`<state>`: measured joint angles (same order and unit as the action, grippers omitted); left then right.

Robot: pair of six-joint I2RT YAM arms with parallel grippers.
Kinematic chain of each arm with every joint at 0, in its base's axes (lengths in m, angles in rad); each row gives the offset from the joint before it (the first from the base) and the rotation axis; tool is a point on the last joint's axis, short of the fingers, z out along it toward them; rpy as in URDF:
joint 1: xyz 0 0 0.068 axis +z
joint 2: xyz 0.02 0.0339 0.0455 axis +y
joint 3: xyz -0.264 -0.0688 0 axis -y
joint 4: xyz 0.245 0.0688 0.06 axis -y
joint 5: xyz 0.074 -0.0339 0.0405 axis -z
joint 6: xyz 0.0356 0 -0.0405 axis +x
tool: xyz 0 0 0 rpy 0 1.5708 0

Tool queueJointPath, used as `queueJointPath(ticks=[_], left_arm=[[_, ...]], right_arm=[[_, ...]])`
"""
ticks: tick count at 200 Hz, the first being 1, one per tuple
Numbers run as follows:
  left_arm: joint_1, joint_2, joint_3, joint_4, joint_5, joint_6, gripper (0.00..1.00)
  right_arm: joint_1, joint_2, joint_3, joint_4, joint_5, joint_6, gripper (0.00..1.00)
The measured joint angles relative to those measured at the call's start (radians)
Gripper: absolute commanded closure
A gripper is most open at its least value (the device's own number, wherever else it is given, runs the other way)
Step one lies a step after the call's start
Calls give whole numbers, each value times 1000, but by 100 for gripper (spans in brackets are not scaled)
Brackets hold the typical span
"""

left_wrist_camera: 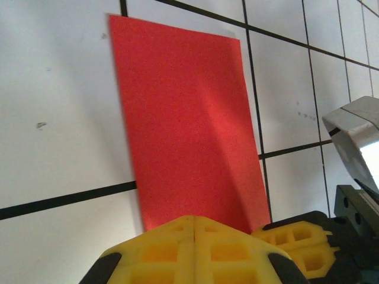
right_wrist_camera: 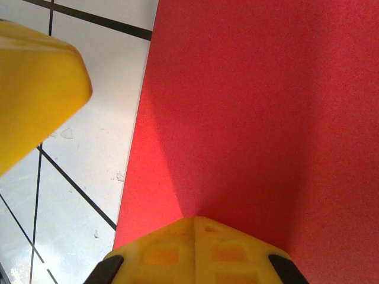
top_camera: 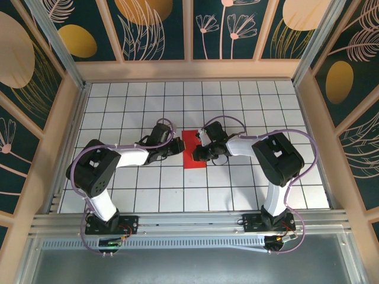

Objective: Fold a paper plane with a square sheet of paper (fold left side to right side)
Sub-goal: First fold the square sheet of paper in half at the center of the table, then fold the triangle a second time at the center of the table.

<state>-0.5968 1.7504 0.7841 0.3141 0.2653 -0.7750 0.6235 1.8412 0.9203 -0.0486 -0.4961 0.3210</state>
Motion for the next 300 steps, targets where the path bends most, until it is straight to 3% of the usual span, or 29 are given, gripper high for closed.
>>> queueJointPath(ticks=[141, 206, 251, 300], left_arm=[[-14, 122, 60, 4, -2, -8, 97], [-30, 118, 39, 38, -28, -8, 99], [-36, 115, 31, 50, -47, -8, 99], [-39, 111, 26, 53, -61, -8, 99]], right_arm=[[1, -3, 2, -1, -1, 6, 100], [-34, -118, 5, -124, -14, 45, 66], [-178, -266, -50, -135, -44, 51, 59], [-182, -262, -154, -151, -117, 90, 63]])
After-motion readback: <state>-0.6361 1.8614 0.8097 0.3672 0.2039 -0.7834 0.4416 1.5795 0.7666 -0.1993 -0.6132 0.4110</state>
